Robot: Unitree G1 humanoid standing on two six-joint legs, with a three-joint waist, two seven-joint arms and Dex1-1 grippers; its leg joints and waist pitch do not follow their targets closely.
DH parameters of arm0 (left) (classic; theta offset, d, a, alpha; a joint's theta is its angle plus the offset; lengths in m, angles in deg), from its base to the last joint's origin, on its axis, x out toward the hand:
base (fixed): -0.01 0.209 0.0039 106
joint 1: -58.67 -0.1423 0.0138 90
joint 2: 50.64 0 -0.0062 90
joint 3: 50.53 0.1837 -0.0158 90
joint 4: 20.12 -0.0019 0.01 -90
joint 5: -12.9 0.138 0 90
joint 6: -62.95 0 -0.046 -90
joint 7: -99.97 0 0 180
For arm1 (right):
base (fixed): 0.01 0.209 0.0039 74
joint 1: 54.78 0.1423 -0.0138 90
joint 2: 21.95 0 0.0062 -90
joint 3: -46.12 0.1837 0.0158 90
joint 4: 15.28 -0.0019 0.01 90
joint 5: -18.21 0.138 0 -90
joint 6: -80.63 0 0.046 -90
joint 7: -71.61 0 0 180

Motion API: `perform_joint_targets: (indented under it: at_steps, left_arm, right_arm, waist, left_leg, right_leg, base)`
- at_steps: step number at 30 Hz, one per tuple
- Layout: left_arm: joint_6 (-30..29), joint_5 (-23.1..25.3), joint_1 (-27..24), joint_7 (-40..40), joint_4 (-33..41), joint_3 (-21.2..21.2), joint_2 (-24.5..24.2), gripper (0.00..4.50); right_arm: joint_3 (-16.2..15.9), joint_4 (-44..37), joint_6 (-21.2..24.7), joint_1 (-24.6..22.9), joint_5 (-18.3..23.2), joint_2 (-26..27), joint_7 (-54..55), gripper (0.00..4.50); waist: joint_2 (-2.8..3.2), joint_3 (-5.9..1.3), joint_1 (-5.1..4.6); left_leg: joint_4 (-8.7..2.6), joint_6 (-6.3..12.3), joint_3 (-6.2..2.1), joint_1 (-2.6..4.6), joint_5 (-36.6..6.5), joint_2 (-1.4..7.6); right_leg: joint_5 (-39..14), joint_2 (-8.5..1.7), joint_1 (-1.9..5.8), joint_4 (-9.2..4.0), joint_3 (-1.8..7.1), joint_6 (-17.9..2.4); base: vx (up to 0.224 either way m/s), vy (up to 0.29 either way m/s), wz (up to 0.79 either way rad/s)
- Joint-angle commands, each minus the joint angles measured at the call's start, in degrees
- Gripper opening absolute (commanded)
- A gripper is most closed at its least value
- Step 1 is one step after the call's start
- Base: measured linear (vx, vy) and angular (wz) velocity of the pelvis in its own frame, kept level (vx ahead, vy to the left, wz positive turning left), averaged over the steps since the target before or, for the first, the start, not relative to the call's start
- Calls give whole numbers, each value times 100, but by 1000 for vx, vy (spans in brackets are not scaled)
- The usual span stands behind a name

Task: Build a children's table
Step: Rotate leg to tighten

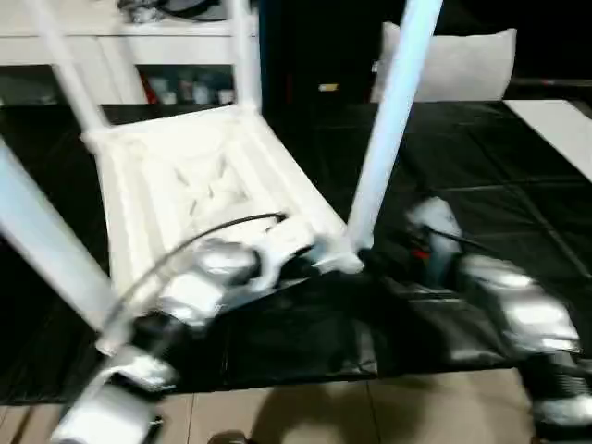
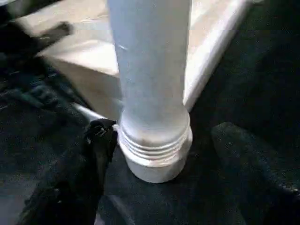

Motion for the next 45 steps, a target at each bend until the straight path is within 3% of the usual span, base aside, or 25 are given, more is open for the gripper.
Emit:
perform_joint_targets:
  at_steps: [1,8,10,16,27,35,36,38,40,43,44,45]
  left_arm:
    - [290,-42,-89,575,143,265,-147,0]
    - [689,-122,-193,1519,350,511,-554,0]
    - [810,-125,-210,1806,478,626,-642,0]
    - [873,-98,-174,1925,509,709,-611,0]
    - [904,-77,-198,2016,488,717,-638,0]
    - [702,-100,-264,1873,463,646,-618,0]
    - [519,-151,-258,1731,461,559,-531,0]
    - [227,-218,-235,1470,468,425,-376,0]
    - [48,-237,-216,1295,482,361,-281,0]
    - [-350,-228,-186,924,545,276,-79,0]
    - [-581,-169,-138,569,530,220,112,0]
    - [-726,-125,-103,331,514,182,241,0]
  right_arm:
    - [-88,-87,-214,-21,85,-198,-535,371]
    - [-378,54,-731,8,87,-492,-1503,371]
    - [-566,170,-975,54,-7,-430,-1662,354]
    - [-659,327,-994,134,70,-234,-1873,306]
    - [-793,521,-437,226,396,-180,-2430,214]
    - [-813,453,-274,120,487,-151,-2632,206]
    - [-789,359,-198,57,550,-83,-2545,206]
    - [-736,229,-66,-21,586,66,-2229,206]
    - [-704,226,28,-19,501,199,-1846,206]
    - [-569,386,236,93,206,596,-716,206]
    - [-453,496,394,196,60,895,37,206]
    - [-374,563,498,265,-27,1091,516,206]
  waist:
    - [-29,-397,35]
    - [-5,-405,147]
    - [-9,-410,163]
    - [-5,-417,259]
    - [-9,-415,265]
    - [-12,-413,265]
    - [17,-412,267]
    - [8,-414,271]
    - [7,-395,255]
    - [1,-342,181]
    - [37,-289,104]
    - [24,-274,-32]
  left_leg:
    - [-355,411,-253,45,-629,503]
    - [-364,358,-267,59,-702,554]
    - [-361,358,-267,54,-635,564]
    - [-363,302,-266,71,-654,594]
    - [-364,269,-268,58,-653,577]
    - [-361,267,-263,56,-641,568]
    - [-362,254,-269,64,-657,573]
    - [-366,226,-273,66,-680,592]
    - [-384,194,-286,79,-730,604]
    - [-383,73,-268,118,-1008,537]
    - [-381,-25,-286,156,-1314,508]
    - [-372,-139,-320,195,-1632,498]
  right_leg:
    - [-1714,-732,316,-498,546,56]
    - [-1728,-766,303,-477,558,-29]
    - [-1568,-767,294,-446,569,-123]
    - [-1561,-789,290,-425,583,-228]
    - [-1723,-784,304,-449,576,-114]
    - [-1769,-783,303,-460,568,-85]
    - [-1787,-780,295,-459,565,-87]
    - [-1740,-790,299,-455,576,-117]
    - [-1817,-786,285,-480,567,-132]
    - [-2489,-790,271,-606,523,56]
    - [-2968,-776,266,-699,435,193]
    - [-3356,-758,289,-807,314,398]
  base:
    - [0,0,0]
    - [0,0,0]
    - [0,0,0]
    - [0,0,0]
    - [0,0,0]
    - [0,0,0]
    - [0,0,0]
    - [0,0,0]
    - [0,0,0]
    - [0,0,0]
    - [0,0,0]
    - [0,0,0]
